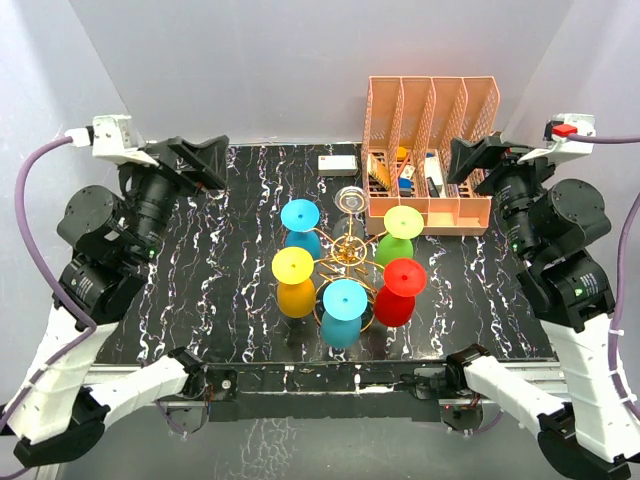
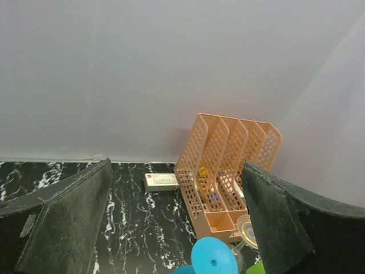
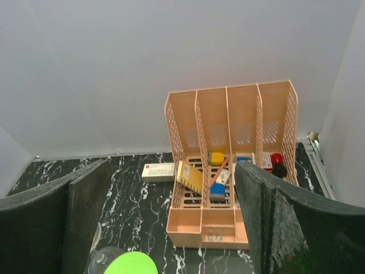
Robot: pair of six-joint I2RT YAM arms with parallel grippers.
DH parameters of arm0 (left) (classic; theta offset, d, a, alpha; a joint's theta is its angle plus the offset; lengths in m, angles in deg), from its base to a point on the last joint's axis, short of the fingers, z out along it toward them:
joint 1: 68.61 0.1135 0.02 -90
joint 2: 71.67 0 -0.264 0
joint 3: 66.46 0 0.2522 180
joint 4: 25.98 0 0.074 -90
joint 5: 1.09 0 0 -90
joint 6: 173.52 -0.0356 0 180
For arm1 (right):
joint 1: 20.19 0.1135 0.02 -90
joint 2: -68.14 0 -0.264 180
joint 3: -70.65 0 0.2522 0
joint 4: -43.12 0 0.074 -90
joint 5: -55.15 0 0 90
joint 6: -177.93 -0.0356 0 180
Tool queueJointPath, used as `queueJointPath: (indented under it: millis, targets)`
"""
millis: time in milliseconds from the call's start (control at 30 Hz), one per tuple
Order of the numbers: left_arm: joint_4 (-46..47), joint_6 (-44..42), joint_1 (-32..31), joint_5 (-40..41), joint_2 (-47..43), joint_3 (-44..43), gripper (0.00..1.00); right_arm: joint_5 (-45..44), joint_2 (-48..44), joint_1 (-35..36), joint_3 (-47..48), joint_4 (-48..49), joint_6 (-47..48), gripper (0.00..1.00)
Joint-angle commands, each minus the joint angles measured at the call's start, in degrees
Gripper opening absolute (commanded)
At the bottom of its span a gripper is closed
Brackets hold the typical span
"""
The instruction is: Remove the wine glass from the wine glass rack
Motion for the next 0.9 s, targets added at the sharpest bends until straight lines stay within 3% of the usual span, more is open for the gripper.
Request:
queueJointPath:
  millis: [0,400,867]
  targets:
    - [-1.57,4.18,5.66,-2.52,-4.63,2.35,0.94,2.47,-1.60,-3.58,0.63,-5.58,-5.09,0.98]
    - [-8.52,12.84,19.35,-9.91,-15.81,9.76,0.96,12.20,-8.90,-11.39,-4.72,-13.47,-14.89,0.98]
    - [-13.90,16.88,23.92,-19.50,-18.48,16.48,0.97,31.43,-15.53,-13.98,-15.71,-12.07,-25.57,0.98]
